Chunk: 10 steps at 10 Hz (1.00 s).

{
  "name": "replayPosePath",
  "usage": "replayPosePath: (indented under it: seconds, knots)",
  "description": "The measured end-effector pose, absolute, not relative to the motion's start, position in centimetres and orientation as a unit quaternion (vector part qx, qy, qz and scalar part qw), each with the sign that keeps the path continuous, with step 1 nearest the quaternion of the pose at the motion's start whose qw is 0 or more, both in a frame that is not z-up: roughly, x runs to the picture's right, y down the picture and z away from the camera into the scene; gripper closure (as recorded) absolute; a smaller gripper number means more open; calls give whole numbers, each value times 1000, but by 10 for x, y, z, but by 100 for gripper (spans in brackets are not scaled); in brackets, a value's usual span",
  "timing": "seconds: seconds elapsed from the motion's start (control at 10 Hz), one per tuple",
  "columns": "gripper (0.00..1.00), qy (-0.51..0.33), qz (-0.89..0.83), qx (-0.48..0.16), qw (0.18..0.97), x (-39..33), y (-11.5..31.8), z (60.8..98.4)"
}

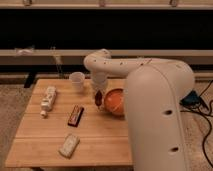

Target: Place the pepper in the ceramic bowl

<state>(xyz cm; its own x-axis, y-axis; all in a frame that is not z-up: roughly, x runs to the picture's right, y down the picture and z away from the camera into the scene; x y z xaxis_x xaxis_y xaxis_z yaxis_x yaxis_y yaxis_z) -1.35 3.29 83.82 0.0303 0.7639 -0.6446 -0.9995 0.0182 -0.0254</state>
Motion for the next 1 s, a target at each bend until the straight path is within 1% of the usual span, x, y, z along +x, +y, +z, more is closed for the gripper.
replayPosePath:
  seconds: [0.3,0.4,0.6,0.8,0.9,1.0]
  knots:
    - [100,241,675,-218,662,40,15,832]
    - [98,242,686,-207,654,62,7,832]
    - [81,247,696,-201,644,79,6,832]
    - [59,251,708,-205,627,96,18,832]
    - [51,251,710,-210,623,94,23,834]
    - [39,249,713,-217,619,90,28,837]
